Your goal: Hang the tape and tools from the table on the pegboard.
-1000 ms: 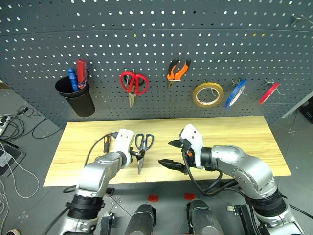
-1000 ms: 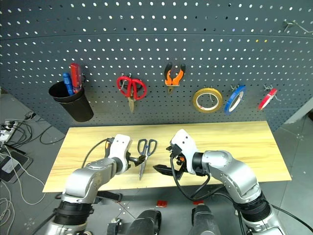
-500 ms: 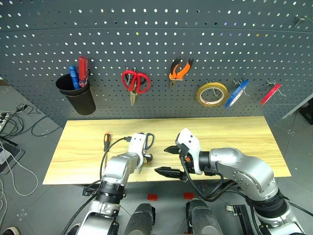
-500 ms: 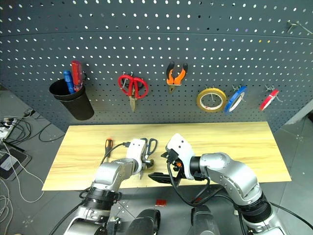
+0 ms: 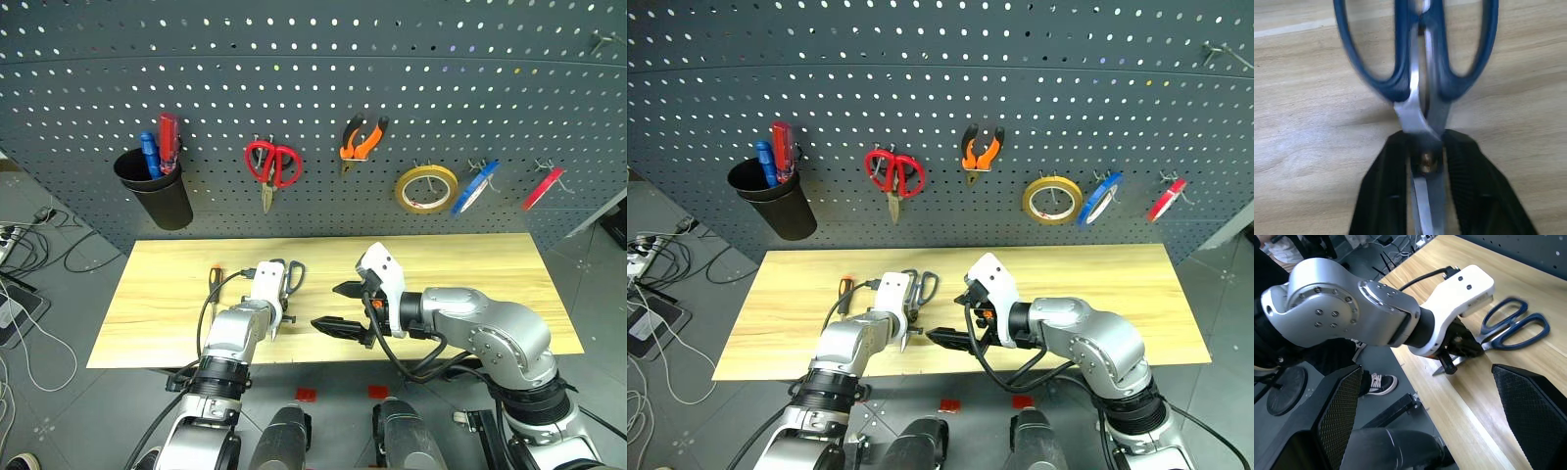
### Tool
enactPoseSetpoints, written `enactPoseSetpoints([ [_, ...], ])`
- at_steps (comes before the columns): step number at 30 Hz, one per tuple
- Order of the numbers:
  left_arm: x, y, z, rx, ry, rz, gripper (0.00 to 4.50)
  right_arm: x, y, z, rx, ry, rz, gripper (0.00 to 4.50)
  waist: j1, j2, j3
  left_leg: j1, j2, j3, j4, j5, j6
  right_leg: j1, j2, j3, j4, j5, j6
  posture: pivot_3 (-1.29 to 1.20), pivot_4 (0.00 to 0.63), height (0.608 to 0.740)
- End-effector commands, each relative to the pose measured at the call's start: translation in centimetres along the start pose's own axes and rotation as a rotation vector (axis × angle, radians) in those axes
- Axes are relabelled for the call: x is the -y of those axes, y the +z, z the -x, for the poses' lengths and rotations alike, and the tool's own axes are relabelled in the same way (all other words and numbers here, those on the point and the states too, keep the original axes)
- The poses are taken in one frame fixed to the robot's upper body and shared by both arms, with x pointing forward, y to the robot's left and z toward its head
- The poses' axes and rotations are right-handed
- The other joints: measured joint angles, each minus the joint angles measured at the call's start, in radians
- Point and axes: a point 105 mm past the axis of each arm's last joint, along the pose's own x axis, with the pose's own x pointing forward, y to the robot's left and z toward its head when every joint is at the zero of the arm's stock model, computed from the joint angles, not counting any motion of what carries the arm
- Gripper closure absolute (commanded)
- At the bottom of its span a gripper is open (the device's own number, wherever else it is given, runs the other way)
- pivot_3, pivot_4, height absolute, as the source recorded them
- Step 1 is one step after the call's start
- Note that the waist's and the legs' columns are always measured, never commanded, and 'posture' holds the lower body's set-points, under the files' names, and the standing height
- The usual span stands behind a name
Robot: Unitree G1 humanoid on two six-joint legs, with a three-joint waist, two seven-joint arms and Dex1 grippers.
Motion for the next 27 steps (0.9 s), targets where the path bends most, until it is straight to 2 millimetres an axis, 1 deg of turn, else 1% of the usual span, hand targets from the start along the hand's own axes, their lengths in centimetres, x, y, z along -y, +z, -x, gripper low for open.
enactPoseSetpoints([
  [1, -0.5, -1.5, 0.1, -0.035, 0.013, -0.006, 3.84, 0.1, 0.8, 0.2, 0.029, -0.019, 0.034, 0.00, 0.000, 0.000, 0.000, 0.000, 0.000, 0.000, 0.000, 0.000, 0.000, 0.000, 0.000, 0.000, 0.000, 0.000, 0.000, -0.03, 0.232, 0.740],
  [4, -0.8, -1.1, 1.0, 0.003, 0.002, -0.009, 3.89, 1.0, 1.4, 0.4, 0.071, -0.089, 0.071, 0.00, -0.003, 0.000, 0.000, 0.000, 0.000, 0.000, 0.000, 0.000, 0.000, 0.000, 0.000, 0.000, 0.000, 0.000, 0.000, -0.03, 0.232, 0.740],
  [6, -0.7, -0.5, 1.9, 0.047, -0.036, -0.011, 3.90, 1.9, 2.1, 0.8, 0.109, -0.150, 0.104, 0.00, -0.004, 0.000, 0.000, 0.000, 0.000, 0.000, 0.000, 0.000, 0.000, -0.001, 0.000, 0.000, 0.000, 0.000, 0.000, -0.03, 0.232, 0.740],
  [8, -0.7, 0.4, 3.1, 0.114, -0.068, -0.029, 3.91, 2.3, 2.8, 1.5, 0.139, -0.187, 0.153, 0.00, -0.004, 0.000, 0.001, 0.000, 0.001, 0.000, -0.001, 0.000, 0.000, -0.001, 0.001, 0.000, 0.000, 0.000, 0.000, -0.03, 0.232, 0.740],
  [10, -0.8, 1.2, 4.4, 0.179, -0.095, -0.038, 3.91, 2.1, 3.4, 2.1, 0.166, -0.196, 0.210, 0.00, -0.002, 0.000, 0.002, -0.001, 0.002, 0.000, 0.000, 0.000, 0.000, -0.002, 0.000, 0.000, 0.000, 0.000, 0.000, -0.03, 0.232, 0.740],
  [14, -0.7, 3.2, 8.0, 0.376, -0.155, -0.155, 3.92, 1.1, 4.6, 3.2, 0.237, -0.191, 0.334, 0.00, -0.002, 0.001, 0.003, -0.002, 0.002, 0.000, -0.001, 0.000, 0.000, -0.001, 0.000, 0.000, -0.002, 0.000, 0.000, -0.03, 0.234, 0.740],
  [17, -0.7, 4.0, 10.3, 0.466, -0.185, -0.186, 3.92, 0.4, 5.3, 3.9, 0.282, -0.163, 0.353, 0.00, -0.002, 0.001, 0.004, -0.002, 0.002, 0.000, -0.001, 0.000, 0.000, -0.001, 0.000, 0.000, -0.003, 0.000, 0.000, -0.03, 0.234, 0.740],
  [19, -0.6, 5.0, 12.0, 0.551, -0.204, -0.238, 3.92, -0.1, 6.0, 4.5, 0.326, -0.125, 0.330, 0.00, -0.002, 0.001, 0.005, -0.002, 0.002, 0.000, -0.001, 0.000, 0.000, -0.001, 0.000, 0.000, -0.003, 0.000, 0.000, -0.02, 0.232, 0.740],
  [21, -0.8, 6.0, 13.6, 0.634, -0.192, -0.292, 3.92, -0.2, 6.6, 4.8, 0.356, -0.129, 0.355, 0.00, -0.002, 0.002, 0.006, -0.002, 0.003, 0.000, -0.001, 0.000, 0.001, -0.001, 0.000, 0.000, -0.003, 0.000, 0.000, -0.02, 0.232, 0.740],
  [24, -1.5, 7.1, 15.2, 0.705, -0.129, -0.349, 3.92, -0.3, 7.1, 5.1, 0.377, -0.135, 0.386, 0.00, -0.001, 0.002, 0.006, -0.002, 0.003, 0.000, -0.001, -0.002, 0.004, 0.000, 0.000, 0.000, -0.003, 0.000, 0.000, -0.02, 0.230, 0.740],
  [27, -1.4, 7.8, 16.6, 0.774, -0.100, -0.398, 3.92, -0.5, 7.5, 5.2, 0.397, -0.130, 0.427, 0.00, -0.001, 0.002, 0.006, -0.002, 0.002, 0.000, -0.001, -0.002, 0.004, 0.000, 0.000, 0.000, -0.003, 0.000, 0.000, -0.01, 0.227, 0.740],
])
